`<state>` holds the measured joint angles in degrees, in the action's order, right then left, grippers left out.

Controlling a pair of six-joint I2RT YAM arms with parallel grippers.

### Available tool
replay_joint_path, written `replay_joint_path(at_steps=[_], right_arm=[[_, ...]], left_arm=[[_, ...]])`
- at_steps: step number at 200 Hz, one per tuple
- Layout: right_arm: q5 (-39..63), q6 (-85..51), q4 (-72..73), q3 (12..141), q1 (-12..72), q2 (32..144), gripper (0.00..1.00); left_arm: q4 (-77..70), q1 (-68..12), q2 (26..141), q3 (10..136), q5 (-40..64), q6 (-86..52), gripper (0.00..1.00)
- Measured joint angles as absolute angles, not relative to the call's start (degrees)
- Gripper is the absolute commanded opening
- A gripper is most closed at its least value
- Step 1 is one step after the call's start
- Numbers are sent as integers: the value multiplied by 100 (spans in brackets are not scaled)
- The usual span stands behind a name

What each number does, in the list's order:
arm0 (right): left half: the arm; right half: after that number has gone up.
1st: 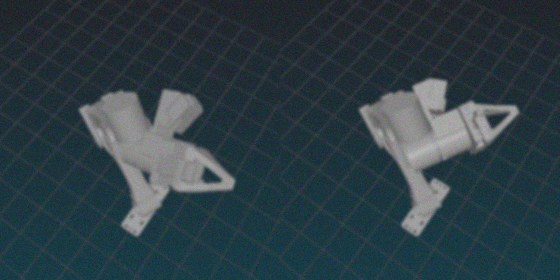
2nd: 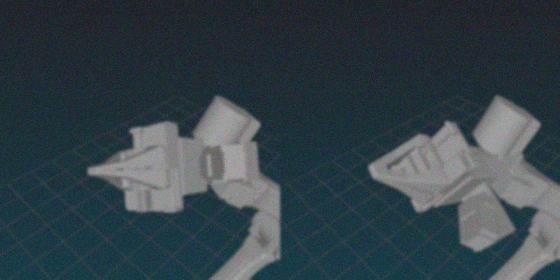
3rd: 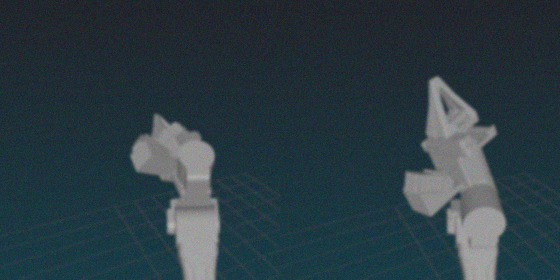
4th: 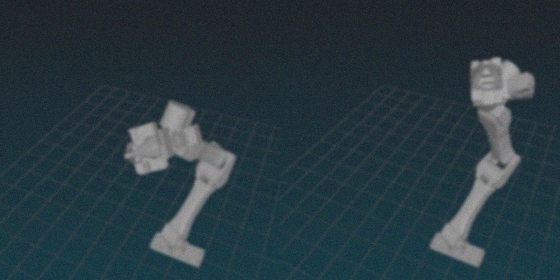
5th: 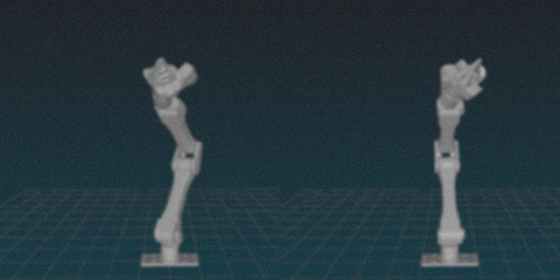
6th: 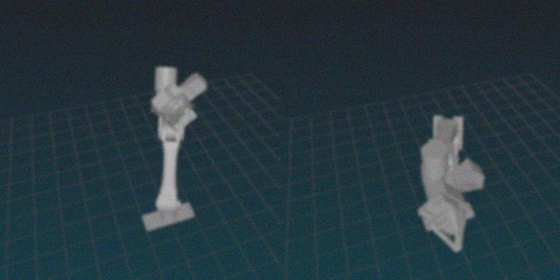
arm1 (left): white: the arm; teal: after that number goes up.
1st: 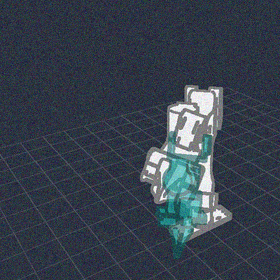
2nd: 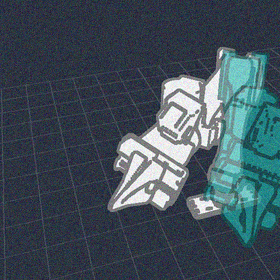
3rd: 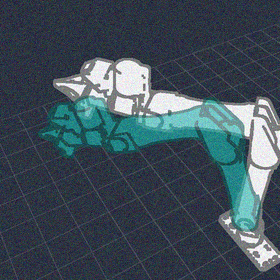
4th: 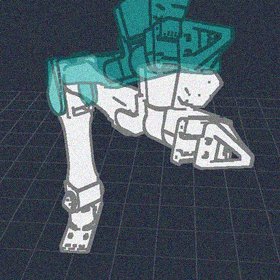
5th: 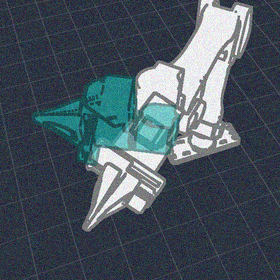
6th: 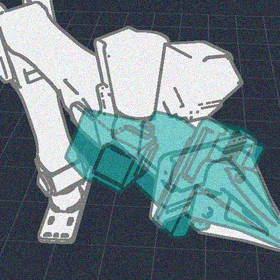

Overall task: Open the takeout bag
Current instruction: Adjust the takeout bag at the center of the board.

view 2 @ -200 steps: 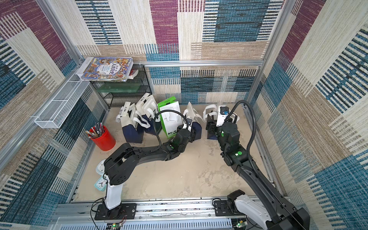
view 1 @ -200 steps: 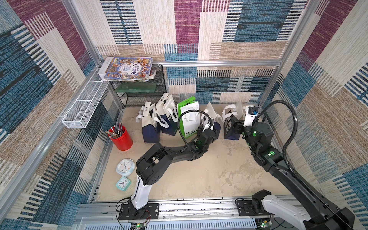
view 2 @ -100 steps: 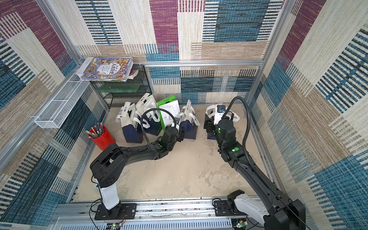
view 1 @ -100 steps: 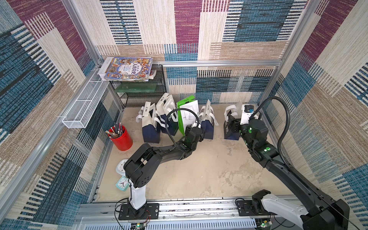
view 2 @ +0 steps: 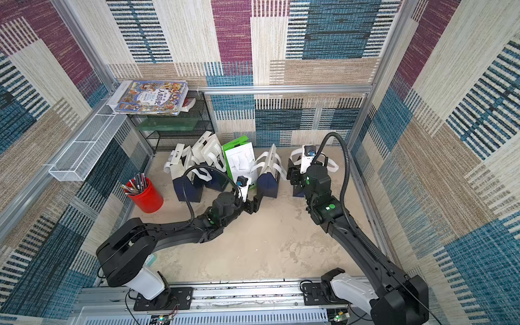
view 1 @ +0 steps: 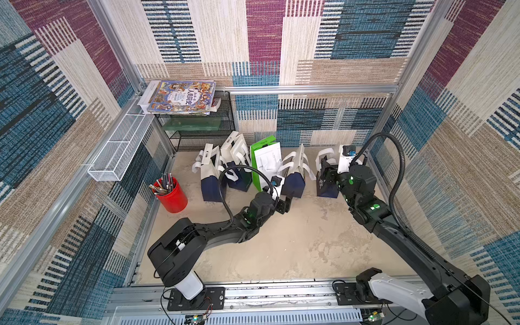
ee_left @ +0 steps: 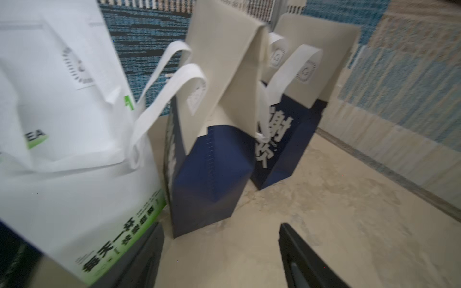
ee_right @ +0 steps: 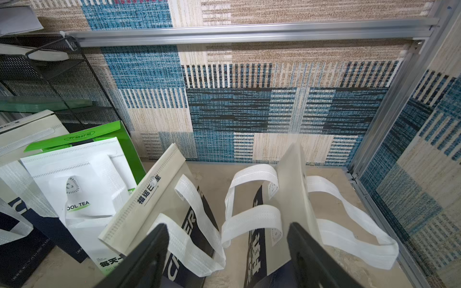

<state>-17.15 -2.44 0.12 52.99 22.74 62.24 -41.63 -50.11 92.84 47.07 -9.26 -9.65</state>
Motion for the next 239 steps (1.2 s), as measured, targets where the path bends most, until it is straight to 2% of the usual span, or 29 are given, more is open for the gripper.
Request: replay_joint_path(at_steps=[42,64,117,197,226,239], right_arm=[[-1715,-250,12,5299,2279,6217,79],[-1715,-272,14,5299,2287,6136,79],[-1715,-266,8,5205,2296,5959,79],[-1717,-226,12,5131,2296,5905,79],[-1717,-226,12,5131,2296,5953,79],[-1717,-226,10,5131,2296,5957,79]], left_arm=[[-4403,-5492,9791,5393,-1090,-1260,76],[-4427,-5487,10215,5697,-1584,-1400,69],[-4764,-5328,11207,6198,-2097,-1544,67],[-5098,-5301,11520,6692,-2515,-1518,59],[-5170,-5293,11703,6869,-2617,-1487,46],[-5210,-5286,11806,6973,-2663,-1470,37]])
